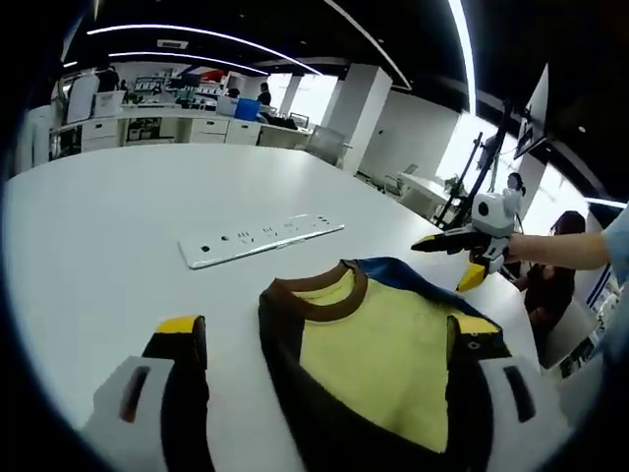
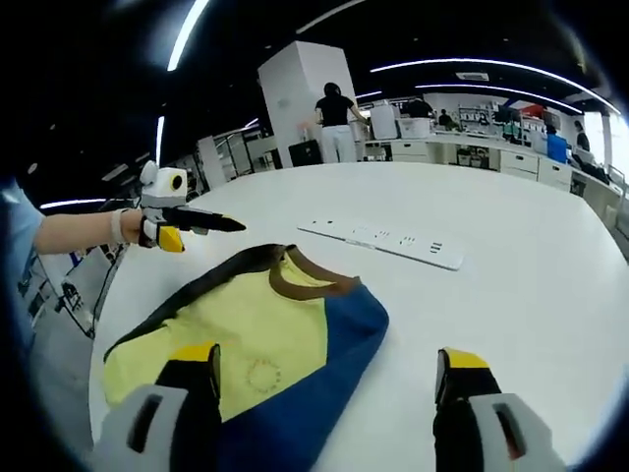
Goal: Fold the garment on the visible template until the final outline fits inside the template.
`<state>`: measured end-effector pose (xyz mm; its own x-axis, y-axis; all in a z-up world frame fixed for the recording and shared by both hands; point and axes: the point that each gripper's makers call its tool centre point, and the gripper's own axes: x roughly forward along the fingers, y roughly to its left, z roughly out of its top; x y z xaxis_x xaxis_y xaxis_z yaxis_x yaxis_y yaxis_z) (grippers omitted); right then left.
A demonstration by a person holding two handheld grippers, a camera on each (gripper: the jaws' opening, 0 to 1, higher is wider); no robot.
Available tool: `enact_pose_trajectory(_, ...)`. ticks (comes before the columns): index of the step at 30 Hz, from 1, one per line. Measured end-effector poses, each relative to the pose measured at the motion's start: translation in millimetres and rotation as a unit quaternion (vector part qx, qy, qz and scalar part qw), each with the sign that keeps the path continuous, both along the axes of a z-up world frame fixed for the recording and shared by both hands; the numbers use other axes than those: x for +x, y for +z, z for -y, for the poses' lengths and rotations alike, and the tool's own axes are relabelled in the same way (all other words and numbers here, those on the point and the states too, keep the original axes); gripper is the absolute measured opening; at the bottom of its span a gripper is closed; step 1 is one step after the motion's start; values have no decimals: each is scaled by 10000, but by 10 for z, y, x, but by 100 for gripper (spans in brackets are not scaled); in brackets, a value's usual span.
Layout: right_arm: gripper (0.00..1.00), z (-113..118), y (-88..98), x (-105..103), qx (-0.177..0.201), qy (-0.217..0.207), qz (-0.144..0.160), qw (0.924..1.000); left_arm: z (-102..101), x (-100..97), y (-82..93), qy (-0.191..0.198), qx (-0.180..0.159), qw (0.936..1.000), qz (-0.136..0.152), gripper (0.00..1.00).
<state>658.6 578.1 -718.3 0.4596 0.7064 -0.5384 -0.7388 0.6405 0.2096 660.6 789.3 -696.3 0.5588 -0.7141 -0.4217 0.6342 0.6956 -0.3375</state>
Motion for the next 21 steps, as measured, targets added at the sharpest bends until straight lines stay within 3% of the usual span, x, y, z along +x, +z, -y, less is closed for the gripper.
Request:
enact_pose_trajectory(7,90,16,129,-127,-9,-20,45,10000,-46,-233,66,-31,-32,10000,-79,99)
enact_pose_trajectory(21,87,81,265,-625,-79,-7,35,10000,-182,-711,278,-50,-12,10000,62,99)
